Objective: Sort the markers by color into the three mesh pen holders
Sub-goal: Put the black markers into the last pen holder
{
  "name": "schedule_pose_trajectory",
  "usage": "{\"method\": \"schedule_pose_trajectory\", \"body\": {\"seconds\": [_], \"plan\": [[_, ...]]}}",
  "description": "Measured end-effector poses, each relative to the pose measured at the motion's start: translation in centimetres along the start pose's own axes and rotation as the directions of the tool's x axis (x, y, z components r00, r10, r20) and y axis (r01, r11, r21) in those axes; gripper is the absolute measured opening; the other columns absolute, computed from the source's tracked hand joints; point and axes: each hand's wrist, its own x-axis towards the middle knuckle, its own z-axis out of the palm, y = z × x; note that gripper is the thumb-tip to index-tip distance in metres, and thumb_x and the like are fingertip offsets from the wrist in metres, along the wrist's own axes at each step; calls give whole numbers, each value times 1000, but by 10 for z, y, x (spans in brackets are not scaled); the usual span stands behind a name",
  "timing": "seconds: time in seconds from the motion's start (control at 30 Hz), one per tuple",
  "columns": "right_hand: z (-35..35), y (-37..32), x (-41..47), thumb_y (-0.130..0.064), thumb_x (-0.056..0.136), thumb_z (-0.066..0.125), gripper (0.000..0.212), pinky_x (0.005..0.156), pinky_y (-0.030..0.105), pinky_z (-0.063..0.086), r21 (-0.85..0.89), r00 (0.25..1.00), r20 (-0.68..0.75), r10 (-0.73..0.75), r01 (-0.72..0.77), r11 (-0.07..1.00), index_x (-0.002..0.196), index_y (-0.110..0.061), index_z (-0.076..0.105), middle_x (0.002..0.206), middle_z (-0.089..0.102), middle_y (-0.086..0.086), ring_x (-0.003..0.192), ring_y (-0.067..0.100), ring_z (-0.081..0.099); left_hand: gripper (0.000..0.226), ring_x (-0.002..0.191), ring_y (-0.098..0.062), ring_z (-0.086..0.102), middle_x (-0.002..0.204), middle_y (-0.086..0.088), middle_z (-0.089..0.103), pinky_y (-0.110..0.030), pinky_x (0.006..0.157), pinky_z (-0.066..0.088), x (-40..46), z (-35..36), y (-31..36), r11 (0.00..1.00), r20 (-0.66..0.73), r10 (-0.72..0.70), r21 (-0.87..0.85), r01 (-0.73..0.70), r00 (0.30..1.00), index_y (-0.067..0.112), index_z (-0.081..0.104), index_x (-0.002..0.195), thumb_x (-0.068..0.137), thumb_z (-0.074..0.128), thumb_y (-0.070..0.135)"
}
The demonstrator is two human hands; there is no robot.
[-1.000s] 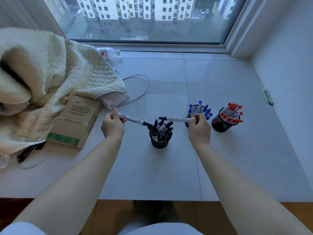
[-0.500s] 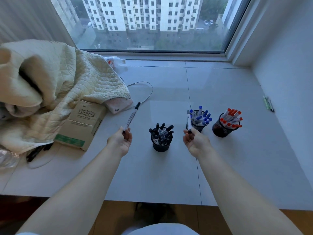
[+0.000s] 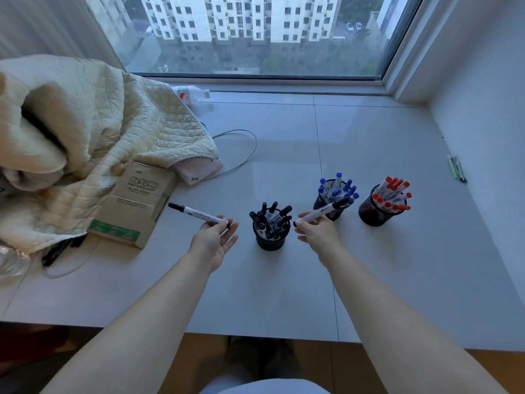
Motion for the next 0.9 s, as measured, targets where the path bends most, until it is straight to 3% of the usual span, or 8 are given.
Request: {"method": "schedule_pose_trajectory", "body": {"seconds": [0.13,0.27,0.33,0.4,0.5,0.67,0.83,0.9], "plan": [[9,1,6,-3,86,56,9,64,23,49,-103,999,10,-37,37,994,86,-11,60,82,60,6,78,19,57,6,94,-15,62,94,1,65,-34,82,47,0,-1,-4,970,24,77,228,-80,997,17,52,98,96,48,13],[13,3,12,-9,77,65,15,80,39,52,-218,998,18,-52,55,974,74,-23,62,78,65,-1,85,21,63,8,95,-9,59,99,4,64,-28,77,47,-1,0,-5,921,33,134,364,-137,990,20,57,100,95,52,22],[14,4,12,-9,77,63,19,79,39,53,-236,994,-4,-106,102,966,70,-26,61,74,64,-7,81,13,65,8,97,-9,57,100,3,62,-24,73,46,-1,1,-6,895,39,171,412,-172,985,21,60,98,93,55,23],[15,4,11,-10,79,60,19,67,30,52,-288,982,-16,-187,174,942,73,-28,58,74,62,-13,66,-1,61,8,92,-7,55,98,5,63,-22,70,44,0,3,-5,872,37,209,446,-203,977,22,62,98,92,57,23],[17,2,12,-13,82,60,14,53,12,41,-437,952,2,-305,275,856,81,-27,57,78,63,-11,61,-6,56,5,83,-3,55,90,10,62,-25,71,43,1,6,-2,846,17,271,473,-247,962,22,61,94,90,59,20],[24,4,14,-15,84,63,17,69,24,45,-644,897,73,-436,376,667,100,-16,68,88,72,3,78,19,65,13,83,-8,59,92,2,61,-24,65,43,3,12,3,841,40,299,460,-283,953,26,51,88,88,61,16],[35,10,25,-25,88,58,23,79,29,43,-790,938,193,-287,322,521,106,-15,69,105,65,6,98,24,58,6,82,-7,64,92,-2,67,-23,66,46,6,13,7,905,40,251,344,-249,967,21,53,88,94,51,21],[37,12,26,-30,91,53,25,78,30,43,-832,949,207,-236,298,469,106,-18,69,108,58,5,103,24,53,14,83,-8,64,89,0,66,-22,67,49,7,11,9,920,25,243,312,-238,970,17,59,89,96,48,24]]}}
